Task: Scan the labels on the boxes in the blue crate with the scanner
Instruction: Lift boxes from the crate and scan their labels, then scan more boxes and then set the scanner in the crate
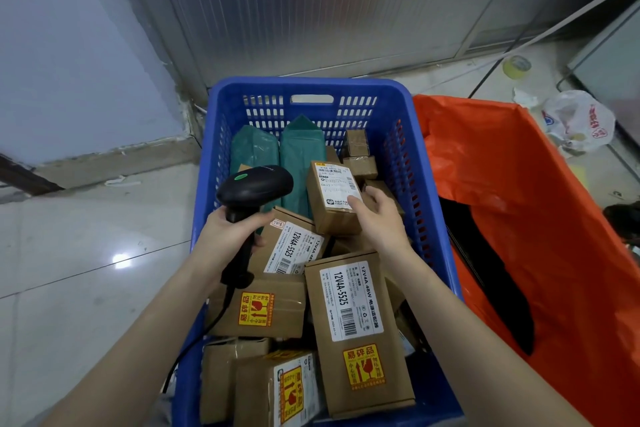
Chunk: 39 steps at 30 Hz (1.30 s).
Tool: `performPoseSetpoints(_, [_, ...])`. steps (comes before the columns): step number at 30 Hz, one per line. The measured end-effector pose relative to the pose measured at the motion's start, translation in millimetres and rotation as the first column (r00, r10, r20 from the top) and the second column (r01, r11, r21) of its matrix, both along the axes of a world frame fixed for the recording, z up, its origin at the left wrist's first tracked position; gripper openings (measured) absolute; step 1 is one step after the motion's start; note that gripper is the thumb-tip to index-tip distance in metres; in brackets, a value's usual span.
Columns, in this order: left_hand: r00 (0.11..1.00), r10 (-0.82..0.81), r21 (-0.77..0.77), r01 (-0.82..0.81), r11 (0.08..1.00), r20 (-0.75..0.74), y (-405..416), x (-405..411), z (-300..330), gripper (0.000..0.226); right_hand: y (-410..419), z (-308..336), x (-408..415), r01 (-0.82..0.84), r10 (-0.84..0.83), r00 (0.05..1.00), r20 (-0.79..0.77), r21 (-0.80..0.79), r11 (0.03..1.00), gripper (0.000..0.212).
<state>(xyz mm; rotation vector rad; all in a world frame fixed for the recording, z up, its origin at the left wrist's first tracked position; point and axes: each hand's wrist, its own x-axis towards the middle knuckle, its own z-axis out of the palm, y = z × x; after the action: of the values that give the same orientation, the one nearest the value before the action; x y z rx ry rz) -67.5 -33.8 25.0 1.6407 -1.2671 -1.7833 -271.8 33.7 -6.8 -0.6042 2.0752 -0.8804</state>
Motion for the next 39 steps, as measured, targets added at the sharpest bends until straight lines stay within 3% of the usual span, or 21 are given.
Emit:
performPoseSetpoints(7, [0.999, -0.027, -0.054, 0.029, 0.998, 0.044, 9.2, 12.0, 17.4, 0.023, 4.9, 32.7, 12.9, -0.056, 0.047, 0.996, -0.081, -0.119, 0.991, 0.051])
performPoseSetpoints(14, [0.998, -0.051, -0.082, 0.055, 0.995, 0.044, 27.1, 33.4, 39.3, 0.014, 16.7, 56.6, 50.0, -0.221, 0.204, 0.971, -0.122, -0.153, 0.963, 0.054])
performPoseSetpoints(26, [0.995, -0.065, -0.047, 0.069, 0.997, 0.072, 47.2, 89.5, 18.2, 0.016, 40.5, 39.4, 112.6, -0.432, 0.429, 0.902, -0.054, -0.067, 0.899, 0.063])
performPoseSetpoints(39, [1.0, -0.001, 0.055, 0.0, 0.998, 0.024, 36.5, 103.1, -10.5, 0.028, 42.9, 2.0, 131.7, -0.588, 0.594, 0.805, 0.01, 0.156, 0.794, 0.081])
